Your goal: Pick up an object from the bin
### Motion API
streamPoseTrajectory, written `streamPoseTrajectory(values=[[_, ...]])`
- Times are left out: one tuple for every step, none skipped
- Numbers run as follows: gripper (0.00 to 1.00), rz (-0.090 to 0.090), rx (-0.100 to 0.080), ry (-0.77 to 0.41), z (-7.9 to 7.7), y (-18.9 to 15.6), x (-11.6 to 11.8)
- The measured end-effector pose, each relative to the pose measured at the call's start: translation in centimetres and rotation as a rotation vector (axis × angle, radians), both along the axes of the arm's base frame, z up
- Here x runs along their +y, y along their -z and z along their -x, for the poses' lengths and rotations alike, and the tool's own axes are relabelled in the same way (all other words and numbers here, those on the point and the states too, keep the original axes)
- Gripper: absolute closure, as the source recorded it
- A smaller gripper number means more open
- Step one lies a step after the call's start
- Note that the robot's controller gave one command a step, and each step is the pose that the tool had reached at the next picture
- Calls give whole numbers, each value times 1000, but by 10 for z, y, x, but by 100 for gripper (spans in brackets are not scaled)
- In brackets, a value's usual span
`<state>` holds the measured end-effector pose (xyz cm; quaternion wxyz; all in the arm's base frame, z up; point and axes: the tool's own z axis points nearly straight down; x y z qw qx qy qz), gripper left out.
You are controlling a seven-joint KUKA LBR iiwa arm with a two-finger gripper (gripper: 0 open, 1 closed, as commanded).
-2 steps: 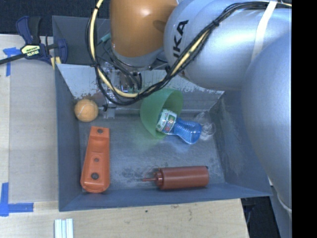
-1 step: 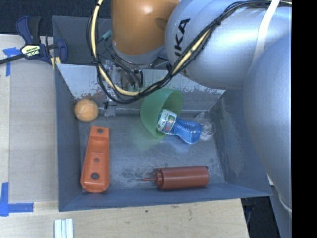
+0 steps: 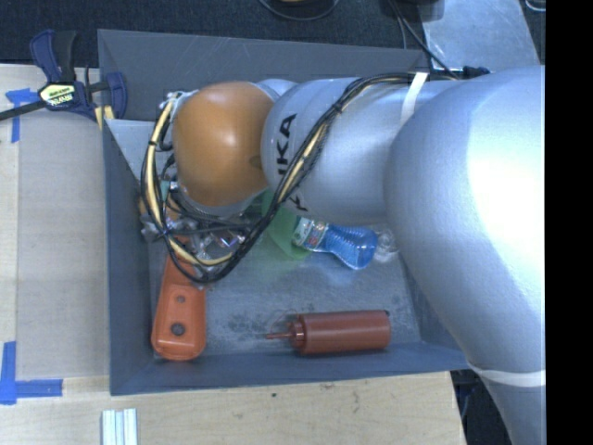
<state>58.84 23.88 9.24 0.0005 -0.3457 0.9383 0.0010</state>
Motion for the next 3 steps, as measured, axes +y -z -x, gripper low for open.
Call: streamPoseTrajectory(values=[[0,-2,-6,93,-11,-69,-15],[0,-1,1,-469,13,-8,3],[0,2,-6,-427,-3,22,-5]])
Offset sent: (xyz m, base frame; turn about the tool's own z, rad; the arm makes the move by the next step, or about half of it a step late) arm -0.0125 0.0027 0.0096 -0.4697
